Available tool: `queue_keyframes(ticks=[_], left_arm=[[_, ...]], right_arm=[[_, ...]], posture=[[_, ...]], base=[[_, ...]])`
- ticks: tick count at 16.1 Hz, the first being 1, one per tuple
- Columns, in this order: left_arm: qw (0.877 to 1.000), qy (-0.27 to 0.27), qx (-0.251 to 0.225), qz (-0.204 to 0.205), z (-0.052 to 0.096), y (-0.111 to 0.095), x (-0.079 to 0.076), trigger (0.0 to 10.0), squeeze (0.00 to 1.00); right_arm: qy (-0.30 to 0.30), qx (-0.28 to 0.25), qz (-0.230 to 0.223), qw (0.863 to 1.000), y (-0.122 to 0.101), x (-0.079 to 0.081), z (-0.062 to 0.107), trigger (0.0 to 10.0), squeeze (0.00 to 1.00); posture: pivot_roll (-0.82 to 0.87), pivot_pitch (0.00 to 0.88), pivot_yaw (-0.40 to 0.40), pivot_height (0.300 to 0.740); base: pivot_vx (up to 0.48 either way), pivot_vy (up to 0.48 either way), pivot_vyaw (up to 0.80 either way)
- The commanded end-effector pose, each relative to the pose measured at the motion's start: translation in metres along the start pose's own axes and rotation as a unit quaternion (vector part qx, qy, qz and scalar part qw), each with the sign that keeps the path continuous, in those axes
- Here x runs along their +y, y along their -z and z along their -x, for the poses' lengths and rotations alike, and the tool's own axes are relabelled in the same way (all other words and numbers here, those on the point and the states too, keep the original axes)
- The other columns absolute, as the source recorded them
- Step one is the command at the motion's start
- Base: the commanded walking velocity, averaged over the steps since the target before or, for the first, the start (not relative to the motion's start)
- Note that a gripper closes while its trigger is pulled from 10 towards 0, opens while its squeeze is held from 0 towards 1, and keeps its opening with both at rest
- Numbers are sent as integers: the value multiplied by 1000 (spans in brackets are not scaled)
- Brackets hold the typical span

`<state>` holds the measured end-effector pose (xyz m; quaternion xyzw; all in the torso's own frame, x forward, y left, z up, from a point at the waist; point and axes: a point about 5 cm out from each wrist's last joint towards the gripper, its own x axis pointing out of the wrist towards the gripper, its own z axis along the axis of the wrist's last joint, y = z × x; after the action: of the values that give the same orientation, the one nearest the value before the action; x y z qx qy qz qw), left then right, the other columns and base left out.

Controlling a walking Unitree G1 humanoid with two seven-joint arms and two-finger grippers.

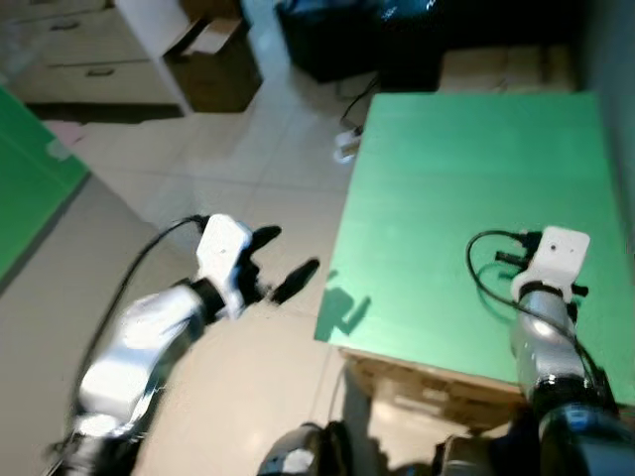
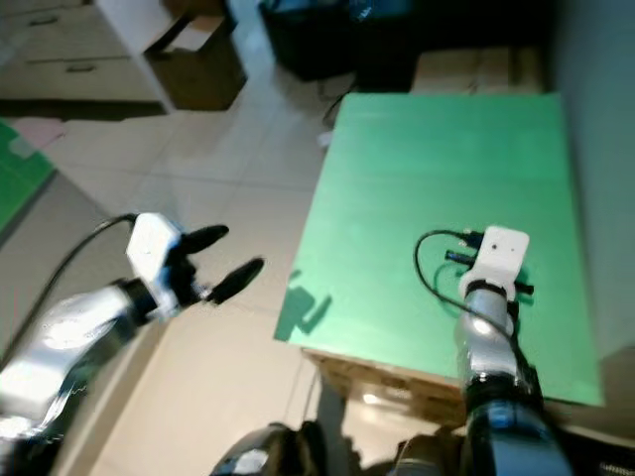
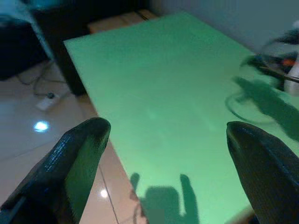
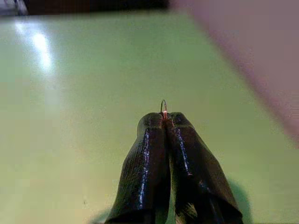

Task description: Hang keys on a hook

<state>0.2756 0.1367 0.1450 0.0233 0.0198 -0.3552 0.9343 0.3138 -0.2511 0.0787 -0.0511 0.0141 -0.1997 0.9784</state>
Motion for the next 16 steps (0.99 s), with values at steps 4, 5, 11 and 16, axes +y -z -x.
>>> queue_keyframes(ticks=[4, 5, 11, 16], left_arm=[[998, -59, -18, -4, -19, 2, 8, 10000, 0], [997, -74, -23, -7, -22, 3, 11, 10000, 0], [985, -162, -54, 13, -24, 4, 27, 10000, 0], [985, -163, -64, 3, -23, 6, 13, 10000, 0]], right_arm=[[-44, -45, -5, 998, -19, 14, 19, 0, 0], [-50, -51, -6, 997, -25, 16, 26, 0, 0], [-92, -56, -19, 994, -42, 28, 59, 10000, 0], [-181, -72, 7, 981, -62, 48, 77, 10000, 0]], posture=[[-183, 39, 165, 740], [-196, 35, 164, 740], [-222, 15, 178, 740], [-211, 6, 146, 740]], base=[[0, 0, 0], [0, 0, 0], [0, 0, 0], [0, 0, 480]])
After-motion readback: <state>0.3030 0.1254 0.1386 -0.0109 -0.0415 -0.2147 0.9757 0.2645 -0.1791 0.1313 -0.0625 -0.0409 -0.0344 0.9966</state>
